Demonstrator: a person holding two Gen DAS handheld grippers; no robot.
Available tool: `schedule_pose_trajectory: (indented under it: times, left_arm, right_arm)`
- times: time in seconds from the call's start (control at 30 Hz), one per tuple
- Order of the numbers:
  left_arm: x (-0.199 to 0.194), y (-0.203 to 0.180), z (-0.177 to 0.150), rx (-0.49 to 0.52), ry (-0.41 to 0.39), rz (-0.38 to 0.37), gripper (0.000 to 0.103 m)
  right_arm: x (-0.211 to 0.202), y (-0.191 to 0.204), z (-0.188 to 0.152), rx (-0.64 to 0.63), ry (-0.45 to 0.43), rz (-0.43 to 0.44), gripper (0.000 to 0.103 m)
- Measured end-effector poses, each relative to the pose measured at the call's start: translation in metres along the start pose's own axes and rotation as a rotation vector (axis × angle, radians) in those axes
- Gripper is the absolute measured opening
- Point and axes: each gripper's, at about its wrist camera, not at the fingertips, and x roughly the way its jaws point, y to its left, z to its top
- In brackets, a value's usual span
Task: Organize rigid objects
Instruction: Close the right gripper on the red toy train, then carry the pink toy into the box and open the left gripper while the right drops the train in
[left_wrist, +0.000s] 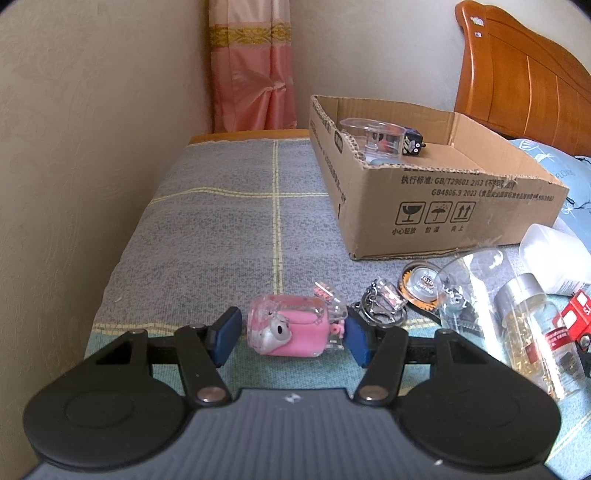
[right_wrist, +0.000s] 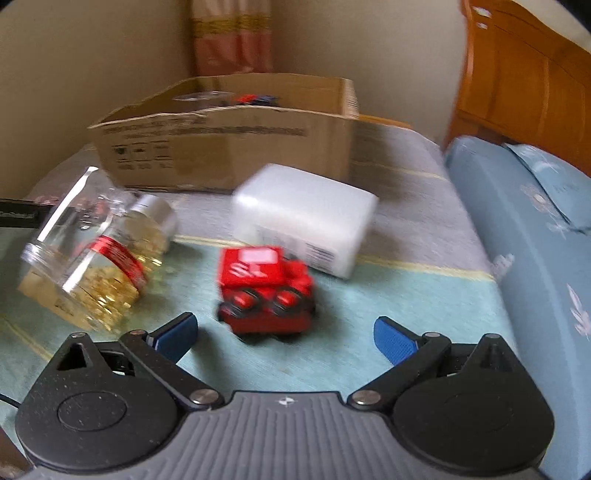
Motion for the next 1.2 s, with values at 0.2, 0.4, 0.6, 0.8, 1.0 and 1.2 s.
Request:
schedule_pose_trajectory:
  times: [0.2, 0.4, 0.6, 0.8, 1.0, 1.2]
  left_arm:
    - [0.000, -0.001, 0.001, 0.005, 0.009, -0.003, 0.058]
    - [0.000, -0.003, 0.006, 0.036, 0.042, -0.037, 0.050]
    - [-0.006, -0.004, 0.010, 0.084, 0.092, -0.076, 0.050]
    - [-0.017, -0.009, 0.018, 0.134, 0.148, -0.116, 0.049]
    - [-0.035, -0.012, 0.033, 0.179, 0.175, -0.120, 0.049]
    - [-0.045, -0.018, 0.047, 0.225, 0.165, -0.114, 0.049]
  right_arm:
    - [0.005, 0.011, 0.016, -0.053, -0.023, 0.039, 0.068]
    - [0.004, 0.011, 0.021, -0.064, -0.007, 0.040, 0.061]
    - [-0.003, 0.007, 0.023, -0.115, 0.016, 0.075, 0.061]
    - [-0.016, 0.001, 0.032, -0.168, 0.024, 0.130, 0.061]
    - [-0.029, -0.005, 0.041, -0.218, 0.030, 0.194, 0.059]
    - [-0.031, -0.010, 0.048, -0.246, 0.041, 0.217, 0.030]
